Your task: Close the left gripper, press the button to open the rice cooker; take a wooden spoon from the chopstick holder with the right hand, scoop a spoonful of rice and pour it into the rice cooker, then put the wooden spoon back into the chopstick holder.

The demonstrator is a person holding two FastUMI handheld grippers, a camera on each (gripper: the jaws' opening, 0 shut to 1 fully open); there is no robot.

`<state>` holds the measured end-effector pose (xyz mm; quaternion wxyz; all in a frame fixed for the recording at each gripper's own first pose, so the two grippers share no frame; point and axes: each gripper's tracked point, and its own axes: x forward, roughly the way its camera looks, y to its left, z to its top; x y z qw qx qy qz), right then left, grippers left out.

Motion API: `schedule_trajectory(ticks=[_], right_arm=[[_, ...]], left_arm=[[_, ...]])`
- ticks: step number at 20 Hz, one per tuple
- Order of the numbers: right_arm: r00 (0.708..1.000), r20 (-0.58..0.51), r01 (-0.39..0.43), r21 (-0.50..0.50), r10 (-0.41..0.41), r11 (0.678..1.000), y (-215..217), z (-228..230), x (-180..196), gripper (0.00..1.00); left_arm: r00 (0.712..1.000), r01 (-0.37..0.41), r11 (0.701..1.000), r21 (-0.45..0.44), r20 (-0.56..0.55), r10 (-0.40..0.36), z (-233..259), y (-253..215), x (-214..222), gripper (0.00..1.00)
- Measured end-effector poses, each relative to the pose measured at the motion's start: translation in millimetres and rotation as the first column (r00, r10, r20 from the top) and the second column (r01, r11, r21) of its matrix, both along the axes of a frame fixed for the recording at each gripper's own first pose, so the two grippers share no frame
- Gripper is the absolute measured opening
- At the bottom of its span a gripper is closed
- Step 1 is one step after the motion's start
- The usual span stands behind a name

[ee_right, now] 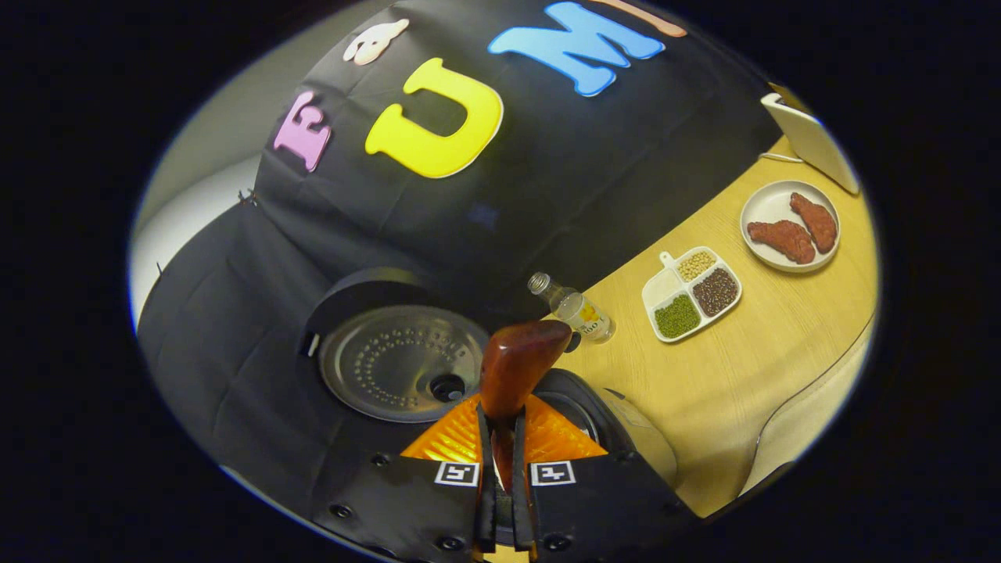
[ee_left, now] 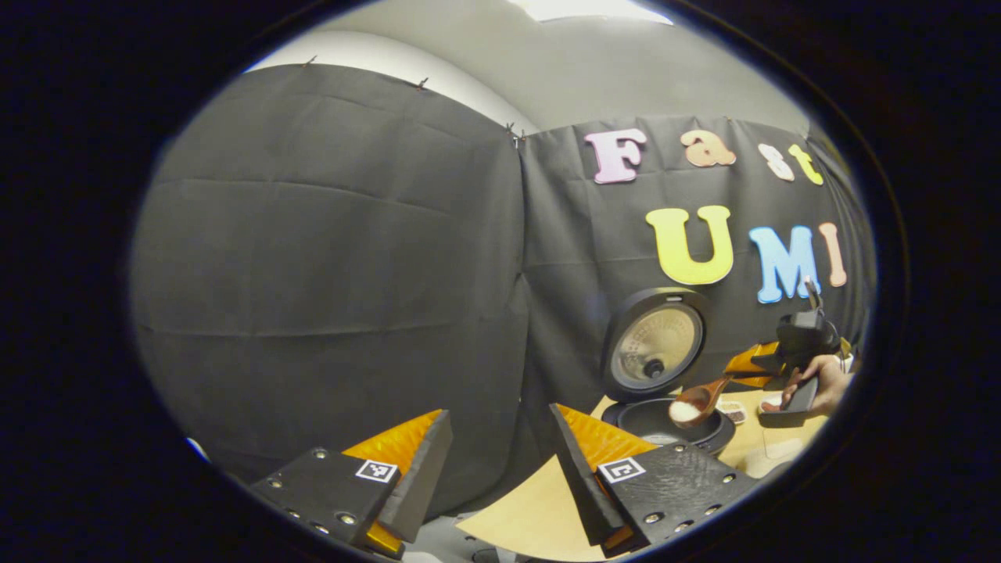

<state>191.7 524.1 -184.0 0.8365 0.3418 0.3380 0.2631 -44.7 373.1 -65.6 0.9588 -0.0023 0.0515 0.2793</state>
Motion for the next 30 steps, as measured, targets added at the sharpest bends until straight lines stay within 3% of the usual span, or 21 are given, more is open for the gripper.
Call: schedule_trajectory(ticks=[6,11,14,16,17,20,22,24,25,26,27,30], right_arm=[[0.973,0.179,-0.101,-0.232,0.145,0.967,20.8,-2.3,-8.1,0.10],[0.892,0.341,-0.144,-0.406,0.296,0.902,30.5,9.6,-18.2,0.10],[0.805,0.440,-0.137,-0.515,0.398,0.846,35.8,20.7,-24.6,0.10],[0.718,0.507,-0.103,-0.600,0.477,0.793,40.6,28.1,-28.6,0.14],[0.674,0.532,-0.084,-0.634,0.512,0.769,41.7,31.0,-33.0,0.10],[0.545,0.586,-0.013,-0.709,0.599,0.705,44.3,41.7,-44.7,0.10],[0.489,0.604,0.030,-0.733,0.630,0.679,44.6,45.7,-46.5,0.06],[0.446,0.612,0.062,-0.749,0.653,0.660,45.0,46.2,-46.4,0.10],[0.435,0.615,0.070,-0.751,0.658,0.656,44.4,46.9,-45.9,0.10],[0.443,0.616,0.062,-0.746,0.651,0.663,43.2,47.8,-46.1,0.10],[0.474,0.614,0.035,-0.729,0.631,0.683,41.3,46.9,-47.5,0.10],[0.651,0.564,-0.087,-0.609,0.507,0.789,29.2,45.8,-44.4,0.10]], left_arm=[[1.000,-0.018,1.000,-0.006,-0.002,0.018,-5.2,2.1,-2.3,0.76],[1.000,-0.014,1.000,-0.008,0.003,0.014,-3.4,-1.1,-4.5,0.76],[1.000,-0.010,1.000,-0.010,0.007,0.010,-2.4,-1.8,-3.5,0.76],[1.000,-0.008,1.000,-0.011,0.011,0.008,-0.1,-2.6,-3.1,0.76],[1.000,-0.008,1.000,-0.012,0.011,0.008,-0.7,-3.2,-2.6,0.76],[1.000,-0.005,1.000,-0.013,0.014,0.006,-0.1,-3.3,-2.3,0.76],[1.000,-0.004,1.000,-0.010,0.014,0.004,0.5,-4.2,-1.6,0.76],[1.000,0.000,1.000,-0.014,0.016,0.000,0.4,-4.7,-1.2,0.76],[1.000,0.003,1.000,-0.016,0.017,-0.003,1.1,-5.3,-1.2,0.76],[1.000,0.006,1.000,-0.018,0.019,-0.006,1.6,-5.7,-0.7,0.76],[1.000,0.011,1.000,-0.018,0.021,-0.011,1.6,-6.3,-0.6,0.76],[0.999,0.032,0.999,-0.014,0.030,-0.032,3.6,-8.6,1.0,0.76]])
